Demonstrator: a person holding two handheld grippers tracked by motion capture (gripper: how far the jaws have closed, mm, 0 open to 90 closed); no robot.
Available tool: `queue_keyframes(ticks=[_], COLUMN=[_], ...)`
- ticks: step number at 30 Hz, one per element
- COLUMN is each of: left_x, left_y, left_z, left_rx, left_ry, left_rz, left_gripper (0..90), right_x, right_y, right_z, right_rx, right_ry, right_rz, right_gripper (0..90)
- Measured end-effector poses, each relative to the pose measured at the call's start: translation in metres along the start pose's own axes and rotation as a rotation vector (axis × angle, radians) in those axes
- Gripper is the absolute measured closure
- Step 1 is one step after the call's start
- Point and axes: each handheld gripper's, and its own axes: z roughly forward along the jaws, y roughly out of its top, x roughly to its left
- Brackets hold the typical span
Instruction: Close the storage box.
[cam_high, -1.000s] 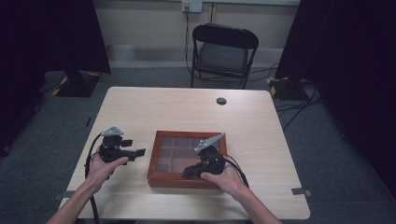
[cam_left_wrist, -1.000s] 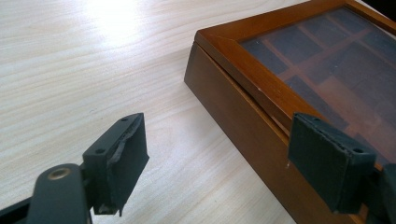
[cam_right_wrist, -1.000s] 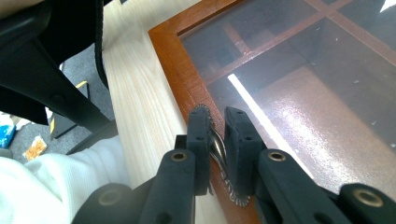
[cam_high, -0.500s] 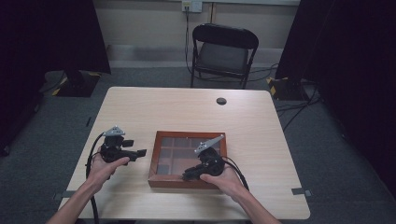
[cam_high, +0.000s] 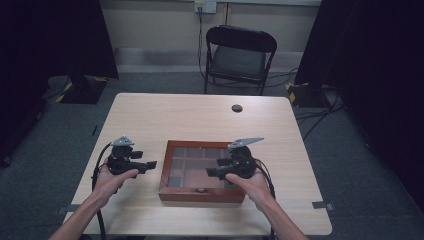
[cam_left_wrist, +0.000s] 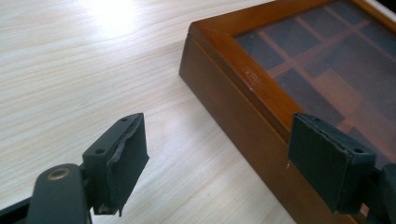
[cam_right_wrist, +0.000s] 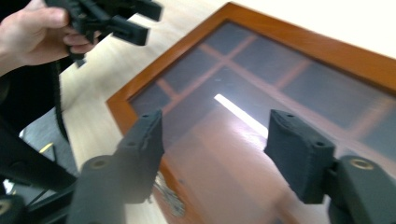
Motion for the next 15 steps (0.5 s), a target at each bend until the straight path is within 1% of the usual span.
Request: queue_keyframes(ticks=[3,5,6,8,9,10,11,12,13,14,15], left_x=[0.003,0.005,0.006,0.008,0.01,0.012,0.014,0.016,0.018,0.02,0.022], left_y=[0.0,-0.001,-0.002,-0.005,-0.007,-0.008,-0.01,-0.012,-0.013,-0.015,-0.017], left_z=[-0.001,-0.002,-0.003,-0.006,-0.007,-0.008,-0.009,-0.011,-0.012,-0.013,-0.014], left_rx=[0.002,0.011,0.015,0.018,0.026,0.038,0.046,0.053,0.054,0.059,0.066], left_ry=[0.019,0.026,0.029,0.038,0.038,0.035,0.045,0.053,0.055,0.061,0.069], left_rz=[-0.015,-0.011,-0.009,-0.018,-0.024,-0.03,-0.033,-0.029,-0.033,-0.042,-0.038], left_gripper=[18.3,18.3,18.3,18.3,18.3,18.3,18.3,18.3,18.3,18.2,17.8], right_x=[-0.01,-0.017,-0.022,-0.032,-0.036,-0.041,-0.045,-0.048,-0.053,-0.056,-0.061], right_y=[-0.006,-0.011,-0.014,-0.021,-0.024,-0.028,-0.032,-0.035,-0.04,-0.043,-0.047], right_z=[-0.013,-0.022,-0.027,-0.036,-0.04,-0.044,-0.048,-0.052,-0.056,-0.058,-0.061], right_rx=[-0.016,-0.025,-0.03,-0.047,-0.049,-0.062,-0.068,-0.068,-0.072,-0.071,-0.066], right_ry=[-0.05,-0.111,-0.132,-0.158,-0.172,-0.181,-0.197,-0.215,-0.236,-0.245,-0.262], right_rz=[0.026,0.049,0.063,0.092,0.106,0.121,0.138,0.149,0.162,0.172,0.182], right_gripper=[29.5,22.9,21.4,21.1,20.5,20.4,19.9,18.5,16.8,15.8,14.4])
